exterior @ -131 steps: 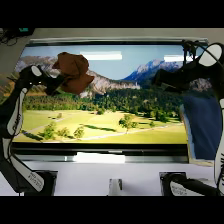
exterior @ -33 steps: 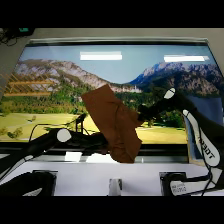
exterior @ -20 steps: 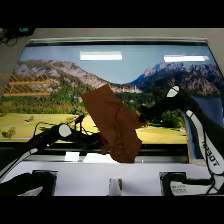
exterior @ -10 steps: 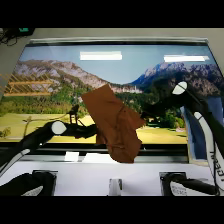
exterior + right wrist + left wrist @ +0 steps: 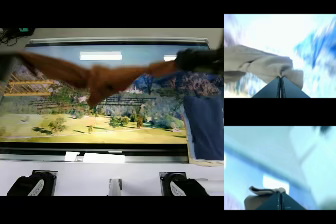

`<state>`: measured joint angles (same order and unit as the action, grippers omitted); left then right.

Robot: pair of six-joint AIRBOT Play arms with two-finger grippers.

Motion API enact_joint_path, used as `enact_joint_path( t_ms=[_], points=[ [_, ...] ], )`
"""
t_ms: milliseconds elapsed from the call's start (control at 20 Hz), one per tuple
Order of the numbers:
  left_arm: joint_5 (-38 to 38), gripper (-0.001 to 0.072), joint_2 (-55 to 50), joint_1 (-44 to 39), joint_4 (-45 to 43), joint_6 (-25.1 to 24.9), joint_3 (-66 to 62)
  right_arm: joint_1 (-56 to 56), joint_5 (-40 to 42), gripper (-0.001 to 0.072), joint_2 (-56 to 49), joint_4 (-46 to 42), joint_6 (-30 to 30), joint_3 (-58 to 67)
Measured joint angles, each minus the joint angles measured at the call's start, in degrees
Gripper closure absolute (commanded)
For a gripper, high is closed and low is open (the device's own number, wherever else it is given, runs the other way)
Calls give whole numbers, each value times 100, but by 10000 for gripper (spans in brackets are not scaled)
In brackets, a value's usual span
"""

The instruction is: Fold the shirts.

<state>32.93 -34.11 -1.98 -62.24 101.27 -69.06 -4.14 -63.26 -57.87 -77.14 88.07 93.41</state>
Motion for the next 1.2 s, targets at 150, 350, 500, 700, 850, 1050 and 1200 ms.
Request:
enact_joint_path(
  t_ms=[150, 350, 500, 700, 850, 1050, 1200],
  points=[
    [-240, 683, 262, 619, -35, -7, -1082, 0, 474, 697, 651, -319, 96, 562],
    [-636, 682, 361, 922, 203, -13, -1904, 0, 616, 697, 1257, -428, 474, 817],
    [-1220, 682, 284, 994, 299, -131, -2116, 0, 212, 697, 1370, -424, 645, 876],
    [-1497, 682, -122, 1027, 356, -251, -2203, -2, -868, 696, 1165, -505, 734, 898],
    [-1853, 682, -636, 1032, 372, -282, -2225, 0, -1766, 697, 769, -533, 750, 898],
    [-2341, 680, -1499, 758, 391, -315, -2238, 0, -2321, 696, 173, -343, 767, 901],
    [-2321, 680, -2308, 201, 393, -726, -2238, 0, -2396, 697, -310, -208, 769, 901]
  ],
)
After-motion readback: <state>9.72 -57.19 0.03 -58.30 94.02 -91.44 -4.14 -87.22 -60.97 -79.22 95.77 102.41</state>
